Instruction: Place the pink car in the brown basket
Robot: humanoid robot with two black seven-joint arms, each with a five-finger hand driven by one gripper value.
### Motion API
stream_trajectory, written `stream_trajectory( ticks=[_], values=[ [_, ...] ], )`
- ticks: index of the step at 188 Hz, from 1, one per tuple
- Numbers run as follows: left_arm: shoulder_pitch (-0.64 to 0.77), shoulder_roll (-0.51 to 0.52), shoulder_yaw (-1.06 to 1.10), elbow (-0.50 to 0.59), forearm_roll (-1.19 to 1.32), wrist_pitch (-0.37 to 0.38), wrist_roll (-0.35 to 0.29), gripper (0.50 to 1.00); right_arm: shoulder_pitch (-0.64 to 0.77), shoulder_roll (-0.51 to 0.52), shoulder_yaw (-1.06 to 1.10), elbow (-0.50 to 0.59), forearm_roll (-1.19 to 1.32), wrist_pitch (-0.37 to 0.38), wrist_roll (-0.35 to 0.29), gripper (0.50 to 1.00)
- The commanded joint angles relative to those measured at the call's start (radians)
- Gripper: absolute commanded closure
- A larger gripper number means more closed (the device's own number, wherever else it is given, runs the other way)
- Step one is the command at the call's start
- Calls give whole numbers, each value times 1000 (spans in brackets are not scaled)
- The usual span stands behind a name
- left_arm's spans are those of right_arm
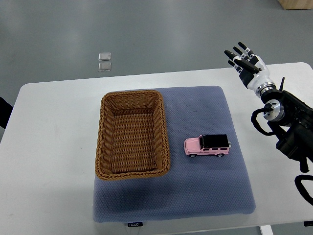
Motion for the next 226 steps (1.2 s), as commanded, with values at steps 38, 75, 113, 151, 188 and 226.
stream_trajectory(
  ticks=[38,75,113,151,188,226],
  values=[
    [0,0,0,0,0,0,0,500,8,0,0,0,0,0,0,593],
    [0,0,0,0,0,0,0,500,9,-14,-3,37,18,-6,-2,593],
    [2,0,0,0,0,0,0,500,6,-65,-26,144,20,-58,-2,593],
    [2,0,0,0,0,0,0,500,43,-155,-190,285,6,-124,-12,593],
    [2,0,0,0,0,0,0,500,173,-285,-468,393,-46,-112,-12,593],
    [0,0,0,0,0,0,0,500,376,-405,-822,525,-308,-69,-14,595]
  ],
)
